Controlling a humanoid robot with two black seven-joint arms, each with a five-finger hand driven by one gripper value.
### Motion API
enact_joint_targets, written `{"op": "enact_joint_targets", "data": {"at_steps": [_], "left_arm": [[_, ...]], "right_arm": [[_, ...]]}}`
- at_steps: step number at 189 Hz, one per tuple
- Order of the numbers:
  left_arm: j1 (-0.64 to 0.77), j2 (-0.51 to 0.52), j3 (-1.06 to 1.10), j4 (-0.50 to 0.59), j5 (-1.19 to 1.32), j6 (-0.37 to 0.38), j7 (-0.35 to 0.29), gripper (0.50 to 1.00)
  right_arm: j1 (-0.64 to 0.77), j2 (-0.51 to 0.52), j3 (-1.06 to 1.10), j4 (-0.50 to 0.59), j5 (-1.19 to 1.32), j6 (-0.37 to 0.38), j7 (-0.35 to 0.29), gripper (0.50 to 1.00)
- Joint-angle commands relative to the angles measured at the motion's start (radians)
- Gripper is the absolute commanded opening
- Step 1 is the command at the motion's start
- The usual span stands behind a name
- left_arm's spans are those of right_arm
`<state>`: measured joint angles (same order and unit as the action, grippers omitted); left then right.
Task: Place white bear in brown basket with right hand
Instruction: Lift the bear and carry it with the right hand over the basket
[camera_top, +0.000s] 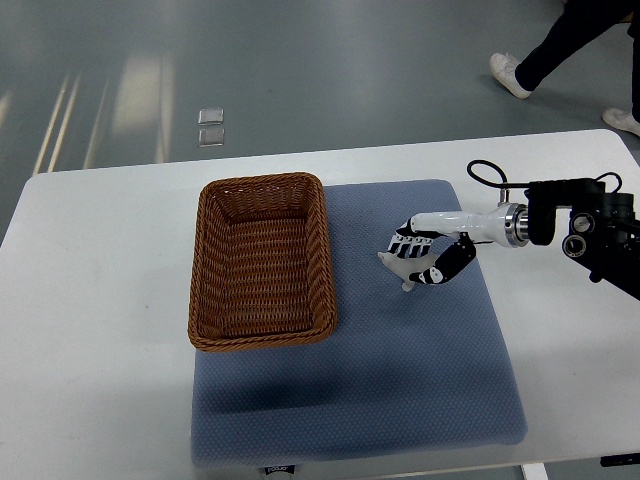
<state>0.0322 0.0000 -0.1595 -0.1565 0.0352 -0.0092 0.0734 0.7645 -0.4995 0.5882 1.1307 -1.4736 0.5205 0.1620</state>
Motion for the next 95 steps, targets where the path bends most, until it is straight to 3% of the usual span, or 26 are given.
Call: {"op": "enact_joint_targets", "data": {"at_steps": [1, 52, 95], "left_arm": [[0.000, 0.000, 0.000, 0.000, 0.000, 0.000, 0.000, 1.000], [0.000, 0.000, 0.000, 0.000, 0.000, 0.000, 0.000, 1.000], [0.000, 0.000, 0.000, 0.000, 0.000, 0.000, 0.000, 1.000]], "right_arm": [[0.025, 0.004, -0.002, 0.000, 0.003, 0.006, 0.016, 0.500], [0.162, 0.026, -0.011, -0.006, 0.009, 0.073, 0.013, 0.500], [0.329, 0.196, -0.108, -0.120, 0.039, 0.090, 0.013, 0.500]]}}
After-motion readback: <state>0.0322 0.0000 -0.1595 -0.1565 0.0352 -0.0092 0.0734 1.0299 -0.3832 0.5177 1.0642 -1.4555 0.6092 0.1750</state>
